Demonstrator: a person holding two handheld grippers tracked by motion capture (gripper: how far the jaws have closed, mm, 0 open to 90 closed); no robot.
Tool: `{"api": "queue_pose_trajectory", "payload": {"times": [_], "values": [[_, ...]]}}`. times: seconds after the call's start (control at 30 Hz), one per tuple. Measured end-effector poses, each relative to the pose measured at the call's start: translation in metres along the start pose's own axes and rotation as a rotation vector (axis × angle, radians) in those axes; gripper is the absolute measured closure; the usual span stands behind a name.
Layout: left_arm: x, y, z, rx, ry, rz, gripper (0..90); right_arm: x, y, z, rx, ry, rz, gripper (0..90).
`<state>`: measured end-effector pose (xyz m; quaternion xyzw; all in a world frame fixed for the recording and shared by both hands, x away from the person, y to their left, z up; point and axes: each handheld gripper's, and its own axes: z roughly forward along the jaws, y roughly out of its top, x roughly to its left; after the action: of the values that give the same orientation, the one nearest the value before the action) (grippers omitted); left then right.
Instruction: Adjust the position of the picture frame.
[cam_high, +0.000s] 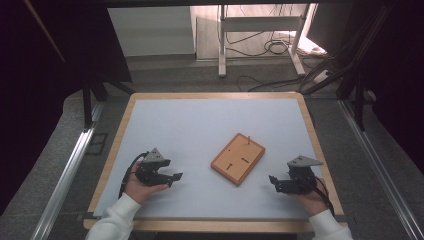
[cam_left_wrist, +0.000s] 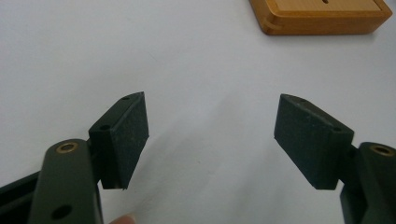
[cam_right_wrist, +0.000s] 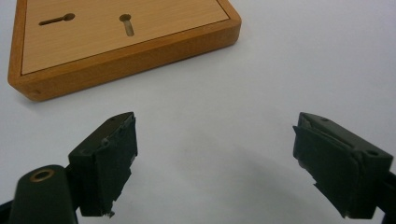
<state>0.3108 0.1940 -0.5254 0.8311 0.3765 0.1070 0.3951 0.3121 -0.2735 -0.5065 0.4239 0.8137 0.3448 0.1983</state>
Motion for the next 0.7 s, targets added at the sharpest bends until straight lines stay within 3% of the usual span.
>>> {"api": "queue_pose_trajectory", "payload": {"times": [0.13,0.7], "values": [[0.0013,-0.0001,0.0021,0.01,0.0,-0.003,25.8,-0.0018,-0.0014,0.0004,0.005,0.01,0.005,15.1],[0.0031,-0.0011,0.0014,0.008,0.0,0.007,25.8,-0.0021,-0.0012,-0.0045,0.02,-0.039,0.004,16.6]]}}
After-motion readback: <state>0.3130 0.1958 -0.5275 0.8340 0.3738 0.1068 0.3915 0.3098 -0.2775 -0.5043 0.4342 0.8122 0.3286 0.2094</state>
